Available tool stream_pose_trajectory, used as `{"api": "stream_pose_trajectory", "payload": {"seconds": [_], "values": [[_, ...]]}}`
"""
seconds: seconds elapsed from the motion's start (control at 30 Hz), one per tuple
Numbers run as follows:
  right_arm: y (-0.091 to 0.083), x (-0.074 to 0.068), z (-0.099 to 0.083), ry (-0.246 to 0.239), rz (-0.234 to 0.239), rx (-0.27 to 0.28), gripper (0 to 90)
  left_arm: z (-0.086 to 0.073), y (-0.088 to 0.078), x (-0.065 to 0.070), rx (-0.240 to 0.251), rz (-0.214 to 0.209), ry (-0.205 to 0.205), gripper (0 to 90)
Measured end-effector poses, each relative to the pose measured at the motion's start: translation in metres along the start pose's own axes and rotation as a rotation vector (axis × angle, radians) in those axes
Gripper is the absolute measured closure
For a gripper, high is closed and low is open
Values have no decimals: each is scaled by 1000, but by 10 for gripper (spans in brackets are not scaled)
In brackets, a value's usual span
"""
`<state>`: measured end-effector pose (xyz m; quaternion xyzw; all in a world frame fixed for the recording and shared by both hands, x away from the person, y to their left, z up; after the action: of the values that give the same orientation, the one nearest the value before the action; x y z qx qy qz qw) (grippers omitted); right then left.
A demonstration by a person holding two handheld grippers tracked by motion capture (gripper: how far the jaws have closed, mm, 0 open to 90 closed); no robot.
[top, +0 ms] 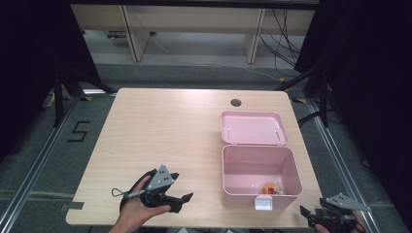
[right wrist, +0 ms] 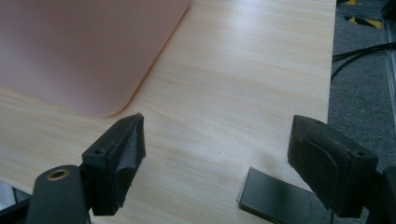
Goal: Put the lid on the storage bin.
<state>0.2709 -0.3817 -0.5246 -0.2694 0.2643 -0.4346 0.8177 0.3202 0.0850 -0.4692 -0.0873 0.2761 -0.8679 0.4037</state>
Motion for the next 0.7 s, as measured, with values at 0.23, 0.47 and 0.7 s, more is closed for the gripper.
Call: {"api": "stream_pose_trajectory", "payload": {"seconds": [0.23, 0.47, 0.7], "values": [[0, 0, 0, -2, 4, 1, 210, 27, 19, -3, -9, -27, -22, 243], [0, 0, 0, -4, 7, -1, 210, 53, 34, -6, 4, -28, -28, 274], [1, -3, -2, 46, 19, -9, 210, 76, 48, -4, -8, -34, -9, 307]]}}
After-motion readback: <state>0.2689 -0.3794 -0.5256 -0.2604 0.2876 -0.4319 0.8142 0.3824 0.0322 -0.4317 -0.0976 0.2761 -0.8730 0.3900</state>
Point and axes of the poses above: each handheld gripper's, and its own axes: y roughly forward along the jaws, z roughly out of its top, x roughly to its right, the point moved 4 cm from there along y, roughly forward along the jaws, and after that the axes turned 14 degrees about z, right-handed, at the moved point
